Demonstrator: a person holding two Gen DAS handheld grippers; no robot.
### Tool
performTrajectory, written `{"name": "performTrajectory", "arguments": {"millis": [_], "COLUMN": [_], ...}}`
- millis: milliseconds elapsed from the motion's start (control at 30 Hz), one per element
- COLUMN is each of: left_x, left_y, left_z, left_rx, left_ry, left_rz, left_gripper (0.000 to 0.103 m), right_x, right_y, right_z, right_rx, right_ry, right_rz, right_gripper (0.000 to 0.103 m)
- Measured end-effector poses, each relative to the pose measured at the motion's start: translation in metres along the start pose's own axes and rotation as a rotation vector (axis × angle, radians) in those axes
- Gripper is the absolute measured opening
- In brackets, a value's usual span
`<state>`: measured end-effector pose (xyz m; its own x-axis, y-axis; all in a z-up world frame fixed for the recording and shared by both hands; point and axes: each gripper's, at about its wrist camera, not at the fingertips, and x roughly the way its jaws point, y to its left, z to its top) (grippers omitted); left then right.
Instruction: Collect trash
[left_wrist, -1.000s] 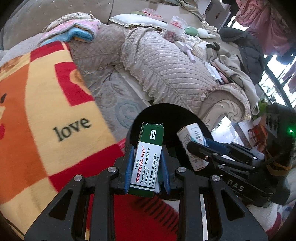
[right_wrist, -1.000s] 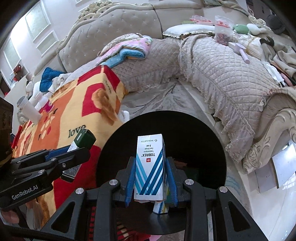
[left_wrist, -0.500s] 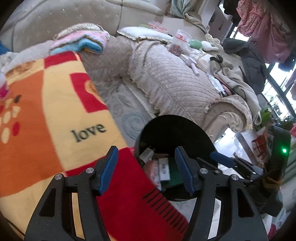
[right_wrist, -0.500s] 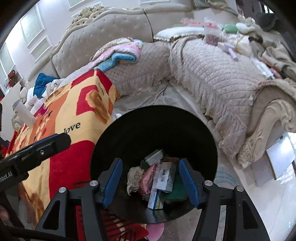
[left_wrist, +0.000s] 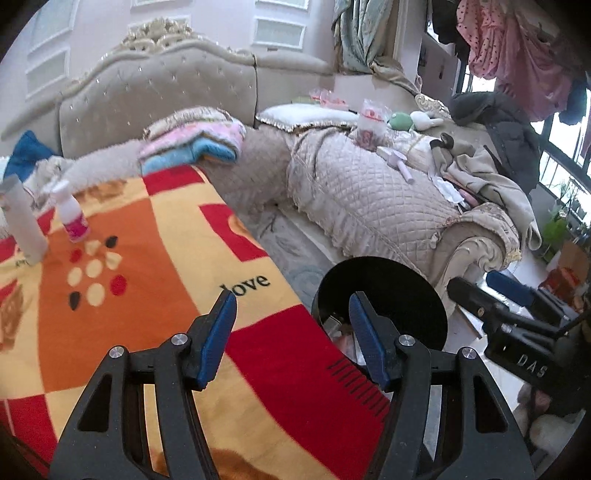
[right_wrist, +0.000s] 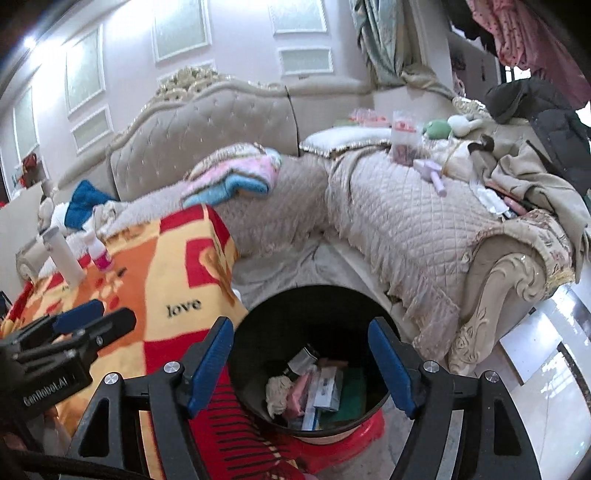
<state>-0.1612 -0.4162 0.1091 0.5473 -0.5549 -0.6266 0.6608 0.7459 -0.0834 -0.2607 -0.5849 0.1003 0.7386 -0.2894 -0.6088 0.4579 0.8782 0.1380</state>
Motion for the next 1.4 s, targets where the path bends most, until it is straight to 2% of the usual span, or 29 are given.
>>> {"name": "performTrajectory", "arguments": {"millis": [200, 500, 1400], "left_x": [-0.02, -0.036, -0.03], "left_y": [0.005, 0.006, 0.014], "left_z": [-0.002, -0.002, -0.007], "left_rx": [-0.01, -0.002, -0.026], "left_ry": [-0.049, -0.101, -0.086], "left_rz": [0.01, 0.035, 0.034], "left_gripper": [0.062, 0.062, 0.062], "right_x": [-0.018, -0.028, -0.02], "right_y": [0.008, 0.015, 0.02], "right_z": [0.003, 0.005, 0.007], "right_rx": [-0.004, -0.007, -0.021], "right_ry": [-0.047, -0.065, -0.033], "right_rz": [-0.012, -0.016, -0.02], "right_gripper": [0.074, 0.076, 0.08]}}
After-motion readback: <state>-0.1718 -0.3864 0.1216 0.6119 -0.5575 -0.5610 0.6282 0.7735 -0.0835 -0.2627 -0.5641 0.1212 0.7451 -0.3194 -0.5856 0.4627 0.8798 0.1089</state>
